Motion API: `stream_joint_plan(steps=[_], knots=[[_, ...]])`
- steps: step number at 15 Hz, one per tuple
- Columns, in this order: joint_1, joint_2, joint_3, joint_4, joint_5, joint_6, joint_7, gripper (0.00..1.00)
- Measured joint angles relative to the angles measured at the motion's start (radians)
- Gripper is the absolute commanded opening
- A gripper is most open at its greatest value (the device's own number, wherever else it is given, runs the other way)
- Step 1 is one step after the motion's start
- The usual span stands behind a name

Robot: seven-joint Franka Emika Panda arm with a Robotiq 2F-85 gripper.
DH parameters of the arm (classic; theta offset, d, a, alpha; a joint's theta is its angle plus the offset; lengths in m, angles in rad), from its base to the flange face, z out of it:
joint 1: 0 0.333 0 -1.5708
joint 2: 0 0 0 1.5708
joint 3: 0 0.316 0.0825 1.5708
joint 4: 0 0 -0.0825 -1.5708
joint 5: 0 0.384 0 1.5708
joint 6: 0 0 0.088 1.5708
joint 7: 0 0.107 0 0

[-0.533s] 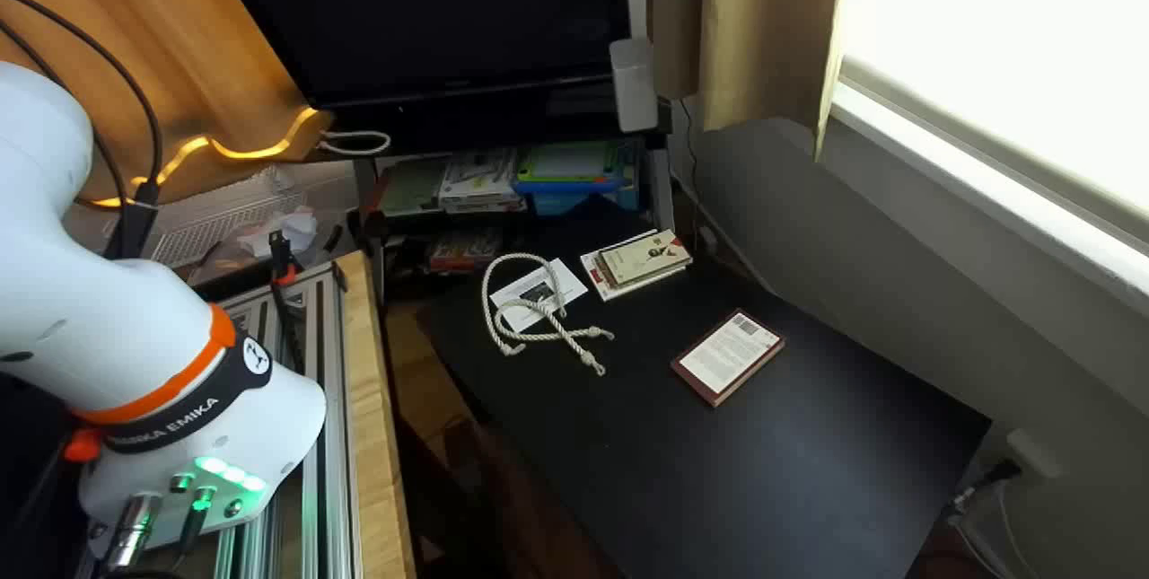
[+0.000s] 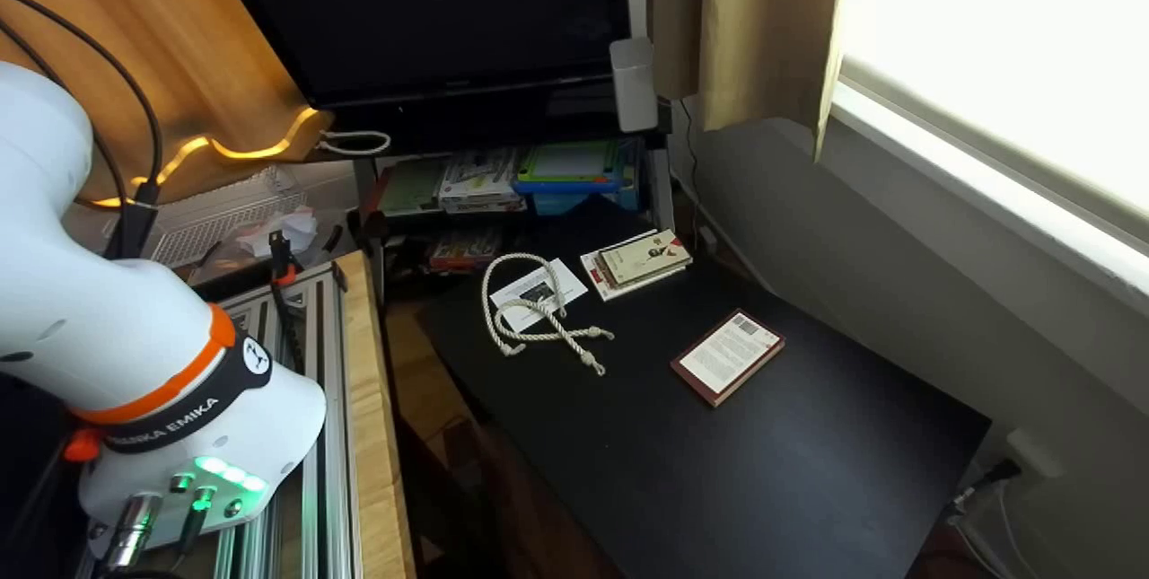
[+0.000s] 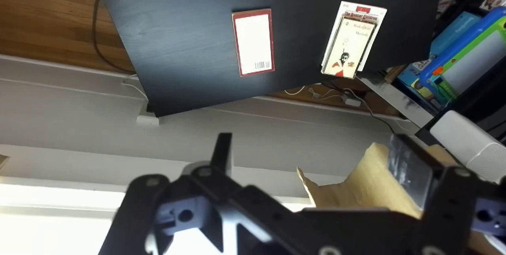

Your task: Pick up the book on the right and flip it to make the book cover face up

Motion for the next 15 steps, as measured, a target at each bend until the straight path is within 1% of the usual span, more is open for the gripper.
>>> stream_joint_plan(steps=[2, 5, 8, 10, 12, 15], knots=[[0.000, 0.049, 0.002, 0.011, 0.010, 0.014, 0.003, 1.00], [0.000, 0.194, 0.040, 0.015, 0.013, 0.133, 0.062, 1.00], [-0.001, 0.374, 0.104, 0.020, 0.005, 0.325, 0.174, 1.00], [-0.001, 0.492, 0.142, 0.031, -0.039, 0.438, 0.274, 1.00], [0.000, 0.603, 0.166, 0.050, -0.087, 0.520, 0.365, 1.00], [0.006, 0.754, 0.186, 0.102, -0.100, 0.583, 0.445, 1.00]])
